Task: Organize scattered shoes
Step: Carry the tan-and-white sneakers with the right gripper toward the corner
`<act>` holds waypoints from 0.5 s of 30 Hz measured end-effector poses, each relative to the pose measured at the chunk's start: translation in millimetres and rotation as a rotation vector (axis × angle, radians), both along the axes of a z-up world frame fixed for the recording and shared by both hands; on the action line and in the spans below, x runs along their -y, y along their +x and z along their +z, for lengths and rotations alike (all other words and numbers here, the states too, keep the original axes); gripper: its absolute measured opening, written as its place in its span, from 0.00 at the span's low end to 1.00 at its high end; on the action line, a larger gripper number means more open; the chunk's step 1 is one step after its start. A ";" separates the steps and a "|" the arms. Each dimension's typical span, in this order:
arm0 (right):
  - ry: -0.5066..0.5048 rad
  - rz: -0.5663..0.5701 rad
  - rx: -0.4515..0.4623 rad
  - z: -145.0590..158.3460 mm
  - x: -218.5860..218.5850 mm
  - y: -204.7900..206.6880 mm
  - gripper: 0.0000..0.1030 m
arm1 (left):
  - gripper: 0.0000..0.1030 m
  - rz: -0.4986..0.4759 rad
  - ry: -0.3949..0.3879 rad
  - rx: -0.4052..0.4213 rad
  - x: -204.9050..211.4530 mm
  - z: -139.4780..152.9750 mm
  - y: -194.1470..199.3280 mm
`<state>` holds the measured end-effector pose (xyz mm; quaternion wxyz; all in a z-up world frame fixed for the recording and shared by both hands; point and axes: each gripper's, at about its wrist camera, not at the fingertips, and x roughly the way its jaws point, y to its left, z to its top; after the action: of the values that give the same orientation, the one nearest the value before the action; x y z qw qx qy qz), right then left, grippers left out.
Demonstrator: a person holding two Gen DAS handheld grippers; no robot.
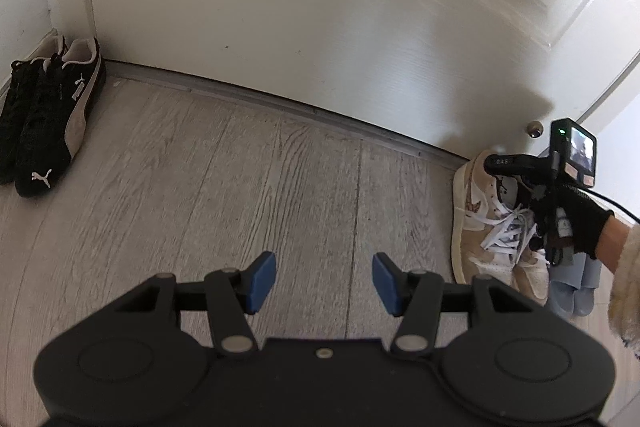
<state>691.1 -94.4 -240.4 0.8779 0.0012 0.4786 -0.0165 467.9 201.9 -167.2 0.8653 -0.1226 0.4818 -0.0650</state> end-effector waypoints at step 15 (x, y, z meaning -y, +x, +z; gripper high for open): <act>-0.142 -0.152 0.450 67.4 -36.9 -157.6 0.46 | 0.53 -0.045 -0.012 0.047 6.9 8.2 -22.8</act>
<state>533.5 -57.5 -172.9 0.9565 -0.0208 0.2673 -0.1154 445.1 195.1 -158.9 0.8739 -0.1154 0.4636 -0.0902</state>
